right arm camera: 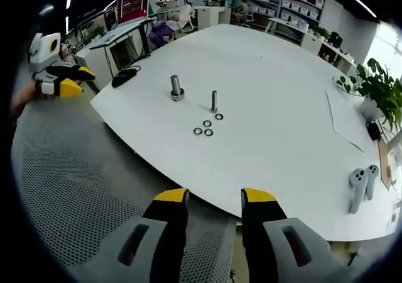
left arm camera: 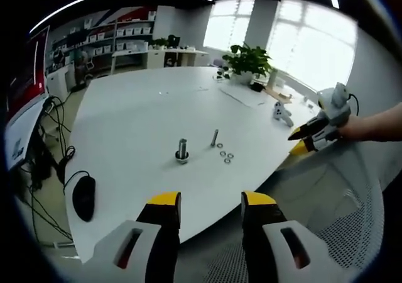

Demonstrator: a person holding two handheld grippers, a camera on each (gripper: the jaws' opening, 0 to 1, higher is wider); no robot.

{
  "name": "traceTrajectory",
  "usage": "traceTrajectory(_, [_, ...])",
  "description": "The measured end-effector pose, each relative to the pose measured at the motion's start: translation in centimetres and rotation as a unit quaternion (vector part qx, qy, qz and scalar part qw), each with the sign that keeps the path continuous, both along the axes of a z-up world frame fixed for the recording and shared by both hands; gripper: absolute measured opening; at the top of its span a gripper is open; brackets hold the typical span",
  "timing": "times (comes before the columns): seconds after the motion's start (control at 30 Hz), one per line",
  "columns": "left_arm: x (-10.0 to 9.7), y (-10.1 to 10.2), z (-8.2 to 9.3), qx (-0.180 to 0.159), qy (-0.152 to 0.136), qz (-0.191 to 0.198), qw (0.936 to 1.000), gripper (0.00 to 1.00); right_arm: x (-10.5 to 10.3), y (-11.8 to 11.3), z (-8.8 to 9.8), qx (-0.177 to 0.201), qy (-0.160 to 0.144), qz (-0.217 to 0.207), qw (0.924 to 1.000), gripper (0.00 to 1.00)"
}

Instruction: Place the washer onto the threaded stud by aligning its center hole with the stud, sliding it down to the base, and recovering from edge contact or off-axis alignment until the washer reaches the visible bottom stop.

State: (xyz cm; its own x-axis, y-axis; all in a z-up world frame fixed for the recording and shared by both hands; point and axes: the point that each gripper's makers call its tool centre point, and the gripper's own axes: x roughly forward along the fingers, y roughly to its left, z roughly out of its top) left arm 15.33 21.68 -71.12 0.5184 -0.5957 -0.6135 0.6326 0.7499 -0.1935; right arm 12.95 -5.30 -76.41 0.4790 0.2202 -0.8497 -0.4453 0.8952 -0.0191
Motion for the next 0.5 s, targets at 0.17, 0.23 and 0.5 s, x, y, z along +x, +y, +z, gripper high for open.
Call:
traceTrajectory(0.17, [0.0,0.1,0.1,-0.001,0.0,-0.001,1.0,0.36,-0.8,0.7,-0.6,-0.015,0.024,0.029,0.9992,0.37])
traceTrajectory(0.23, [0.0,0.2,0.1,0.001,-0.002,0.0,1.0,0.36,-0.8,0.5,-0.7,-0.017,0.028,0.026,0.9991,0.37])
traceTrajectory(0.5, [0.1,0.6,-0.1,0.01,-0.006,0.0,0.9999,0.36,-1.0,1.5,-1.8,0.016,0.095,0.024,0.995,0.42])
